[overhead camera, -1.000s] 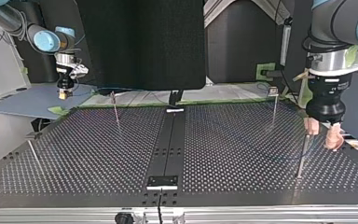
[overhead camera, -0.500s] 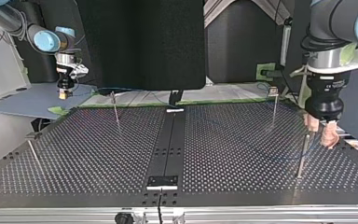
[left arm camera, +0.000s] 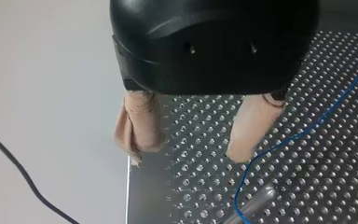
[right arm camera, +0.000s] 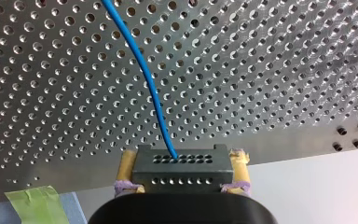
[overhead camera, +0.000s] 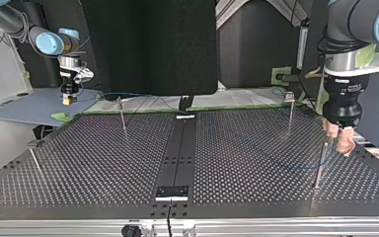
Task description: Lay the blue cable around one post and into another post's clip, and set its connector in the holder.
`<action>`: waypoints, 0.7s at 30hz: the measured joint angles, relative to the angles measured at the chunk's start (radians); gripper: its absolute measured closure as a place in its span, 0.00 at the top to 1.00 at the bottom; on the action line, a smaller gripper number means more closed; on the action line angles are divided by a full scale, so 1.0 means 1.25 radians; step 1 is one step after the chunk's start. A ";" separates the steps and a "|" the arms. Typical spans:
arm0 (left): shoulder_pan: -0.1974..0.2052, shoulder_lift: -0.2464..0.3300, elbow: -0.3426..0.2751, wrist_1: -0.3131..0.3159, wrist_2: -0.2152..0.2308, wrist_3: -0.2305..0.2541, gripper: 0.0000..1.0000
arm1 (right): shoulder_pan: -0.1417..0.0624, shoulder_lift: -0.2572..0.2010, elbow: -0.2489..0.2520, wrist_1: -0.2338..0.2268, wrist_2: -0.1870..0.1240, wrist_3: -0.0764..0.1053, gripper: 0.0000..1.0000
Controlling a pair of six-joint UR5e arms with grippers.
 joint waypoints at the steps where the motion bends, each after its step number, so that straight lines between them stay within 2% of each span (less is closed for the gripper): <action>1: 0.000 0.000 0.000 0.000 0.000 0.008 1.00 | 0.000 0.000 0.000 0.000 0.000 0.000 0.00; 7: 0.000 0.000 0.000 0.000 0.000 0.030 1.00 | 0.000 0.000 0.000 0.000 0.000 0.000 0.00; 21: 0.000 -0.001 0.000 0.000 0.000 0.029 1.00 | 0.000 0.000 0.000 -0.001 0.000 0.000 0.00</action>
